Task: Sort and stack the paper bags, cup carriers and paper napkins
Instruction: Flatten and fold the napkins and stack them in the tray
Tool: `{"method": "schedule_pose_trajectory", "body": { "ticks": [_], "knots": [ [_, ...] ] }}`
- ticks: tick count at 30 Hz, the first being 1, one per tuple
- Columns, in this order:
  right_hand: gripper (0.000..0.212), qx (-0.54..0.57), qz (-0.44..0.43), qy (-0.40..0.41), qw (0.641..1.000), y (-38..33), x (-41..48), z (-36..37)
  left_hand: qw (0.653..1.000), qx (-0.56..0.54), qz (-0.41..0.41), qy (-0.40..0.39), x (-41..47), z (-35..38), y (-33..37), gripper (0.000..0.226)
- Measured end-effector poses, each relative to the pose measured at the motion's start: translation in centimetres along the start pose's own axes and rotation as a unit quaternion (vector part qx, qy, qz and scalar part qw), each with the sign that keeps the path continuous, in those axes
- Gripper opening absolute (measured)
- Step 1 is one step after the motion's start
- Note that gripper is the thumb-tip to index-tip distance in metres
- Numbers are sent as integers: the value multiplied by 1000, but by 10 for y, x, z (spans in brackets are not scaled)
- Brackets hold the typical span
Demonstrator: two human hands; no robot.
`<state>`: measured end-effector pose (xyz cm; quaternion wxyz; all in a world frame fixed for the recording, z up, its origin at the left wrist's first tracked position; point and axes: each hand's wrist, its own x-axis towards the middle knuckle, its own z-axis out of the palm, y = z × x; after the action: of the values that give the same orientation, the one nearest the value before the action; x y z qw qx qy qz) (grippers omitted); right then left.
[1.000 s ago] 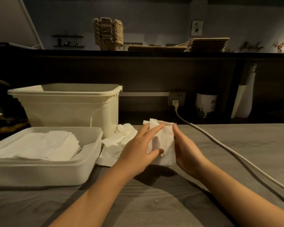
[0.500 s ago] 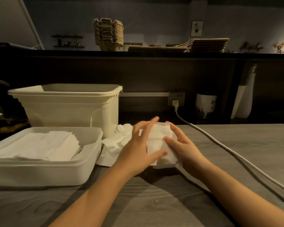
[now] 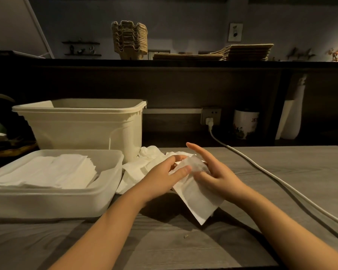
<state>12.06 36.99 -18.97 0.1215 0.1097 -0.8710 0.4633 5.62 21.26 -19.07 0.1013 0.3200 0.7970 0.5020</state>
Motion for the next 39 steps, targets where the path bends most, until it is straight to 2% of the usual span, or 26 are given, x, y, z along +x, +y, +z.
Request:
{"method": "schedule_pose_trajectory", "body": {
  "ticks": [3,6,8,10,14,19,21,24,26,30,36,39],
  "knots": [
    [77,-44,5,-8,999,1,2,2,999,11,25,17,-1,0,0,32],
    [90,-63,38,-5,997,6,5,2,994,-65,52,75,-1,-4,3,15],
    [89,-64,46,30,996,8,7,0,989,-86,51,113,0,-9,3,13],
    [82,-77,43,65,994,8,7,-4,989,-37,56,130,1,-12,0,13],
    [70,-169,17,63,983,7,3,-11,987,105,64,104,3,-15,-8,11],
    [51,-236,-13,51,970,9,1,-21,984,157,65,62,-1,-19,-6,17],
    [48,-248,-17,45,968,10,1,-22,981,173,75,44,-3,-19,-5,28],
    [47,-230,-27,31,972,10,1,-21,973,208,101,10,-5,-20,-5,57],
    [52,-205,-21,17,978,9,2,-21,968,227,108,-5,-4,-18,-5,64],
    [59,-215,-3,2,977,10,3,-19,963,241,124,6,-1,-16,-8,61],
    [44,-206,38,21,978,17,4,-19,964,243,107,-10,0,-13,-17,44],
    [56,-216,51,-14,975,17,4,-18,966,240,92,-12,1,-12,-17,40]
  ]
}}
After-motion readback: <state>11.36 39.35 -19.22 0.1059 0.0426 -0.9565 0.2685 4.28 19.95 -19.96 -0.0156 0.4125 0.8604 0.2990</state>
